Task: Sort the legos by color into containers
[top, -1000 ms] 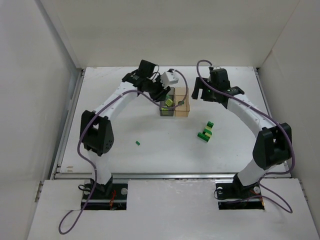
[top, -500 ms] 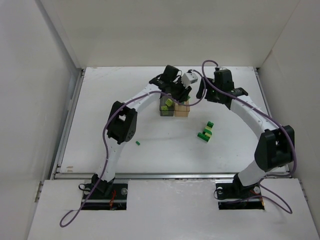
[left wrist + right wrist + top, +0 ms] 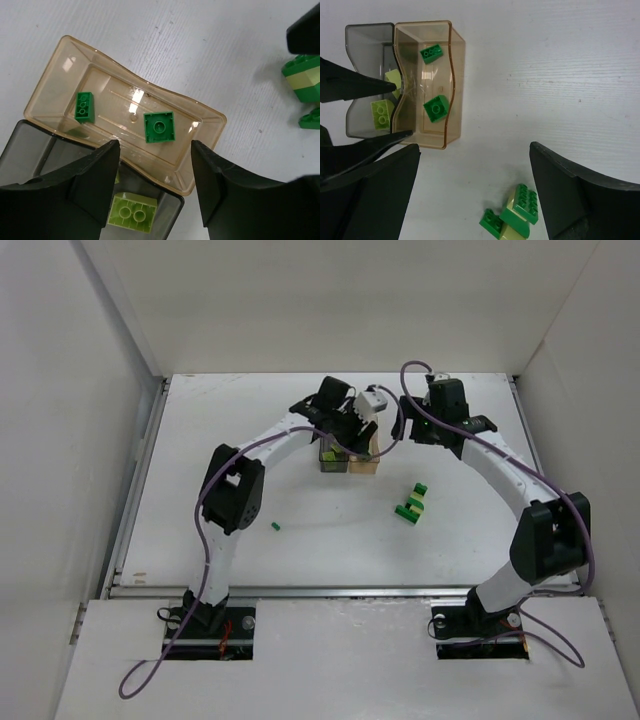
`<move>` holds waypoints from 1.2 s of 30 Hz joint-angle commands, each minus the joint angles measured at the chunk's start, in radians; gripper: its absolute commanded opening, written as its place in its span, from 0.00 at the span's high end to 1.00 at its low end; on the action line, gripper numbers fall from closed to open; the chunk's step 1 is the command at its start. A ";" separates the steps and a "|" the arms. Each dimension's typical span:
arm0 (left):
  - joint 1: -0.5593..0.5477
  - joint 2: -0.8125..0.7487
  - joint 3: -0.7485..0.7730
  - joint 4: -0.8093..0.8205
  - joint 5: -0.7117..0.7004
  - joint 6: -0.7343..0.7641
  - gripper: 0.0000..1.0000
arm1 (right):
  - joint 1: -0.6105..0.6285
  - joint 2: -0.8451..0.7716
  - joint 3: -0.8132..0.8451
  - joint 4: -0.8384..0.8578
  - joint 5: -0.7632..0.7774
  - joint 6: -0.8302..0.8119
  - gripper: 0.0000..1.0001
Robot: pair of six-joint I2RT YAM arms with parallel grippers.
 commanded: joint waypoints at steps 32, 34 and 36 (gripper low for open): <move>0.719 -0.638 -0.547 -0.009 -0.607 -0.499 0.44 | 0.794 0.602 0.527 -0.152 -0.063 -0.392 0.30; 0.720 -0.606 -0.529 -0.009 -0.607 -0.499 0.44 | 0.803 0.644 0.566 -0.162 -0.073 -0.383 0.31; 0.720 -0.592 -0.515 0.003 -0.618 -0.487 0.44 | 0.816 0.665 0.596 -0.171 -0.025 -0.374 0.33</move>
